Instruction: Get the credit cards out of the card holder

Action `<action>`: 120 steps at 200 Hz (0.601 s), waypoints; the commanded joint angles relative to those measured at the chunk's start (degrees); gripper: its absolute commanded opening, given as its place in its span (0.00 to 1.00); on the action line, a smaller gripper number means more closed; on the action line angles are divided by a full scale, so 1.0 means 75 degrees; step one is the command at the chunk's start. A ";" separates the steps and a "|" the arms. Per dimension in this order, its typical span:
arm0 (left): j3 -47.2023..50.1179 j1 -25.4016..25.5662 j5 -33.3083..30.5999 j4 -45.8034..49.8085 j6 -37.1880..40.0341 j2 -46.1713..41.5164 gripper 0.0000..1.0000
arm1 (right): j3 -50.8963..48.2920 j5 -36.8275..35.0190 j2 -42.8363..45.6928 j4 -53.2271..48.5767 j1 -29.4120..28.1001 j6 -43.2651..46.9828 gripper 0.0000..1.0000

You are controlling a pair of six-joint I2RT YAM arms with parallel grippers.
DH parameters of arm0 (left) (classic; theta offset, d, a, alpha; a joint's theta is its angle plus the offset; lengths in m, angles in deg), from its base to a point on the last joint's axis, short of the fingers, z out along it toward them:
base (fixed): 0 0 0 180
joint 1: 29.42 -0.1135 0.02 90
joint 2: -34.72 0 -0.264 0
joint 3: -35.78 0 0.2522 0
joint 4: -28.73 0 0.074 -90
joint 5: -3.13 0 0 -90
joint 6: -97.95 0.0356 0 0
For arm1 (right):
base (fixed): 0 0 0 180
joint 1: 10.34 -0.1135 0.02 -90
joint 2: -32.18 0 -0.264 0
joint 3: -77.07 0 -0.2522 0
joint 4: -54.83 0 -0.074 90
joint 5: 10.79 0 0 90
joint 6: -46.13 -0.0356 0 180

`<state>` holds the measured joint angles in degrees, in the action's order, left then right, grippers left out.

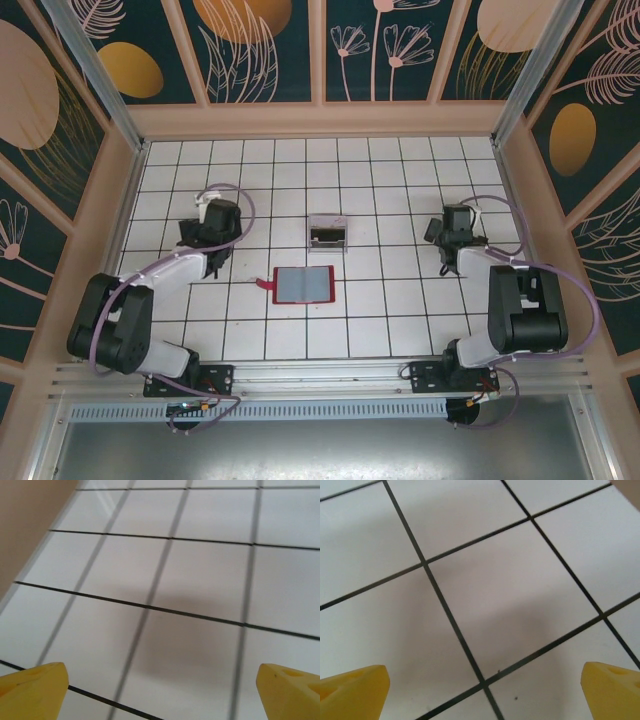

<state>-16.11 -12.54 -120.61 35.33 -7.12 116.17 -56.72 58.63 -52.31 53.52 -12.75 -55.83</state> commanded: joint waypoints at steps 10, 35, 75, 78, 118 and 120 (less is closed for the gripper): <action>0.1408 -0.0902 0.0565 -0.3457 0.1399 -0.0817 0.98 | -0.1079 0.0207 0.0237 0.3733 0.0138 0.0783 0.99; 0.2721 -0.1591 0.1493 -0.6104 0.1549 -0.1040 0.98 | -0.1745 0.0909 0.0407 0.5378 0.0202 0.0917 0.99; 0.3396 -0.2298 0.2842 -0.8675 0.0976 0.0344 0.98 | -0.2579 0.2315 0.0155 0.7351 0.0608 0.1241 0.99; 0.3430 -0.2301 0.3015 -0.8860 0.1023 0.0485 0.98 | -0.2642 0.2377 0.0104 0.7523 0.0610 0.1252 0.99; 0.3275 -0.2298 0.3794 -0.8740 0.1398 0.0753 0.99 | -0.2538 0.3021 -0.0488 0.7862 0.0611 0.1505 0.99; 0.3261 -0.2298 0.3795 -0.8711 0.1408 0.0756 0.99 | -0.2520 0.3024 -0.0471 0.7796 0.0620 0.1503 0.99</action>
<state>8.74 -29.54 -98.53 -23.31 1.43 121.15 -76.72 76.96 -55.35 106.63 -8.34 -46.67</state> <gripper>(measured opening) 0.985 0.989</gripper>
